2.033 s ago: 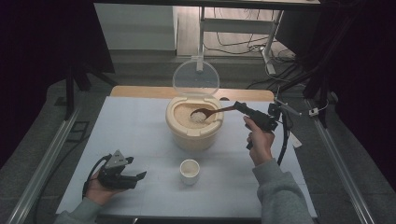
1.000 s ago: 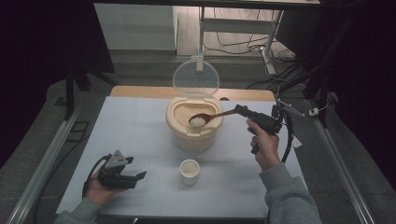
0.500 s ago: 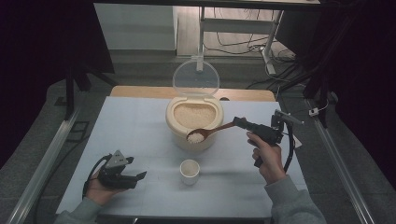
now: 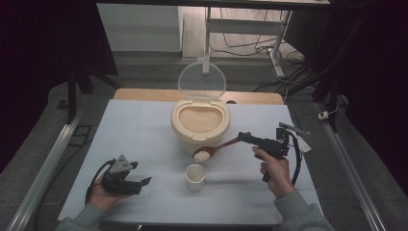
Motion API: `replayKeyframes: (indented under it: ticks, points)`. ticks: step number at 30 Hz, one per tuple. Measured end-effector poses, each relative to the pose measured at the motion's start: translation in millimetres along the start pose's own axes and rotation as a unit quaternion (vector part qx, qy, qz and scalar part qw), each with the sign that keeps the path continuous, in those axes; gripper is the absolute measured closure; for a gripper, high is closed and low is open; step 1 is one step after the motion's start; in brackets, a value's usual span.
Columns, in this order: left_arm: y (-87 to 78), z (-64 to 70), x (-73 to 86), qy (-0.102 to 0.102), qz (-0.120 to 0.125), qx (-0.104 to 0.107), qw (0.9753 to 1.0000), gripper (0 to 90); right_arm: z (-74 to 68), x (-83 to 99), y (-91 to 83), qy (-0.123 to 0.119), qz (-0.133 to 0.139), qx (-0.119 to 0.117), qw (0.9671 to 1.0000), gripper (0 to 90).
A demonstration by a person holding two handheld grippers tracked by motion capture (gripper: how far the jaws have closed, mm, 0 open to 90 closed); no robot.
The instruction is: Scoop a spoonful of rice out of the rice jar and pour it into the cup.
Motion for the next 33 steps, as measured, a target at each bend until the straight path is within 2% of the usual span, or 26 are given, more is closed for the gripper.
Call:
replayKeyframes:
  ticks: [11, 17, 24, 27, 30, 33]
  points:
    - [0.3, 0.1, 0.5, 0.001, -0.001, 0.0, 1.0, 23.2, 10.9, 15.2, 11.1, -0.025, -0.023, 0.027, 0.9991, 83.0]
    - [0.5, 0.0, 0.7, 0.001, -0.002, 0.0, 1.0, 23.2, 8.4, 18.6, 14.5, -0.062, -0.025, 0.038, 0.997, 83.0]
    - [0.7, 0.2, 1.0, 0.004, -0.004, 0.0, 1.0, 23.2, 1.7, 22.1, 16.4, -0.11, -0.025, 0.05, 0.9924, 83.0]
    - [0.7, 0.1, 1.1, 0.003, -0.004, -0.001, 1.0, 23.2, -1.2, 24.2, 17.4, -0.125, -0.025, 0.046, 0.9907, 83.0]
    - [0.7, 0.2, 1.0, 0.003, -0.004, -0.001, 1.0, 23.2, -5.7, 26.4, 17.5, -0.15, -0.026, 0.045, 0.9873, 83.0]
    - [0.8, 0.2, 1.1, 0.004, -0.004, -0.001, 1.0, 23.2, -7.4, 27.1, 17.3, -0.161, -0.026, 0.045, 0.9856, 83.0]
Point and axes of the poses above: each handheld gripper's, and its own axes: y roughly forward along the jaws, x roughly out of its underside, z roughly to its right, the point moved 9 cm from there along y, roughly forward along the jaws, and after that the axes turned 3 degrees about y, right-handed, at the moved point
